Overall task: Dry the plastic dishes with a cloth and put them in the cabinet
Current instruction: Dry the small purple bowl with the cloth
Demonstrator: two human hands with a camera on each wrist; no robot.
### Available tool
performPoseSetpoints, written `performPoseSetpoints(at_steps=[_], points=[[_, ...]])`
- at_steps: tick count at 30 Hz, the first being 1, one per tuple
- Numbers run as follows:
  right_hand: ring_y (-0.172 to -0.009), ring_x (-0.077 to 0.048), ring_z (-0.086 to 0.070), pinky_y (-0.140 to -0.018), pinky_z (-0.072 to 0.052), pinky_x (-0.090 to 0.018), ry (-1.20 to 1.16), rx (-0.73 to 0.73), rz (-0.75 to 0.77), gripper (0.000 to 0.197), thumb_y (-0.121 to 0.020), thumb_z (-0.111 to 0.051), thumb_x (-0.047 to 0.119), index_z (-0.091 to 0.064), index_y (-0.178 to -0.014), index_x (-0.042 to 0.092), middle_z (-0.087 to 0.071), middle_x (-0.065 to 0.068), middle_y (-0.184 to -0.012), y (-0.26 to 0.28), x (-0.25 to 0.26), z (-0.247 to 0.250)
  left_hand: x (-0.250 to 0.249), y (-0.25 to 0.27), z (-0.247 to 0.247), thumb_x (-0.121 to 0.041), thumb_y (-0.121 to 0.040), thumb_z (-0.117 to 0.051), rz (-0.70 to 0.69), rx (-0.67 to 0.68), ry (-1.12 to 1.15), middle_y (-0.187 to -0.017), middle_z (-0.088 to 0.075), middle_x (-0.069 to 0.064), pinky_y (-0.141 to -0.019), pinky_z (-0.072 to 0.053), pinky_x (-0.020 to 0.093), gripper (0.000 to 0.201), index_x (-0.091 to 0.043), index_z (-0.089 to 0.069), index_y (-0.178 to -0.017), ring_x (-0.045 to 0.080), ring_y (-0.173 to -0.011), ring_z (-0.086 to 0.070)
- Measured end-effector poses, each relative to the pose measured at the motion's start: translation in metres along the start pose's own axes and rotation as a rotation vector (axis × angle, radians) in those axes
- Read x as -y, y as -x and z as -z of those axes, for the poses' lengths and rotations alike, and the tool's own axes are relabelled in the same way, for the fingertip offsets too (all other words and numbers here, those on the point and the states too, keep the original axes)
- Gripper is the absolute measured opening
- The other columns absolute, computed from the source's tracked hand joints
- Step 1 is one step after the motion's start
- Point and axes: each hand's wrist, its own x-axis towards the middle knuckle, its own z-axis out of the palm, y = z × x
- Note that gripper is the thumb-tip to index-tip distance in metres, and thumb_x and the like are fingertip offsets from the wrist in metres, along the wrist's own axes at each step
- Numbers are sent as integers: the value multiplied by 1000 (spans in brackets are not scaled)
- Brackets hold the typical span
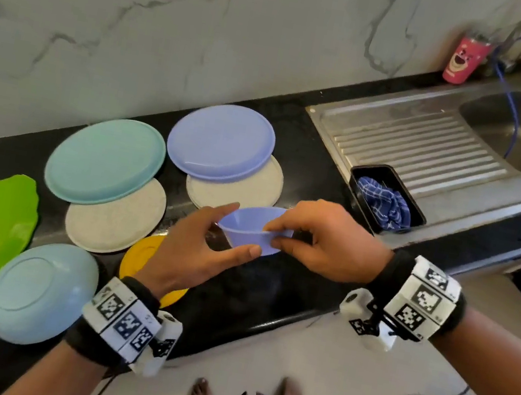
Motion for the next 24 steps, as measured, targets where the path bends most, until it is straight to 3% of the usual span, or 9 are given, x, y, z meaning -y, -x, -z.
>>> performPoseSetpoints(at_steps=[2,4,7,10,12,15,17,20,24], points=[[-81,12,-55,-76,-42,-8,-65,-25,29,23,-88,-73,22,-75,-110,21,-59,32,-87,-23,24,19,-9,3,37,-76,-60,-68,-78,-70,-20,-120,-62,-17,-81,-46,11,86,-32,-58,-133,-3,-105,-58],[-85,9,-61,-78,-49,-16,-132,-48,84,24,-88,-73,19,-74,-112,21,-61,34,-88,-46,52,41,-25,4,77,-74,-63,-68,-158,-141,-60,-117,-62,-17,-74,-49,13,76,-32,-62,-126,-1,-105,-58],[-86,-3,-68,-80,-54,-34,-199,-42,168,21,-90,-72,12,-74,-110,17,-74,18,-95,-80,94,74,-57,7,140,-72,-67,-67,-275,-224,-141,-117,-62,-16,-72,-54,24,66,-34,-64,-120,5,-106,-60],[-79,2,-65,-73,-55,-27,-227,-50,264,18,-91,-71,10,-74,-108,12,-76,5,-94,-112,135,104,-85,8,196,-78,-68,-64,-384,-338,-223,-117,-61,-18,-72,-55,28,66,-38,-63,-120,9,-106,-62],[-77,-2,-66,-70,-52,-25,-223,-68,342,16,-92,-70,11,-74,-107,11,-77,3,-92,-133,163,126,-104,11,234,-85,-68,-57,-446,-427,-285,-117,-60,-19,-73,-54,28,69,-41,-60,-122,9,-108,-61],[-82,-12,-69,-75,-54,-25,-248,-87,431,16,-93,-66,8,-73,-107,5,-76,-5,-94,-162,200,154,-125,15,288,-85,-69,-55,-497,-561,-346,-118,-59,-18,-76,-53,27,68,-45,-56,-124,6,-110,-59],[-78,-14,-64,-71,-53,-25,-323,-109,485,15,-93,-64,8,-73,-105,5,-74,-11,-92,-181,224,175,-136,21,324,-78,-72,-58,-514,-681,-425,-119,-57,-18,-78,-52,28,64,-42,-56,-126,8,-112,-57],[-69,-14,-54,-60,-44,-22,-454,-192,512,17,-95,-60,13,-72,-107,10,-67,-7,-84,-209,256,203,-145,26,371,-67,-77,-58,-530,-857,-595,-123,-53,-12,-90,-49,35,61,-35,-58,-129,12,-114,-51],[-72,-16,-56,-66,-48,-26,-623,-268,478,20,-100,-54,14,-71,-111,15,-66,-4,-93,-253,295,232,-140,24,429,-63,-79,-59,-540,-1043,-755,-127,-55,-2,-106,-39,39,62,-25,-59,-129,22,-122,-51]])
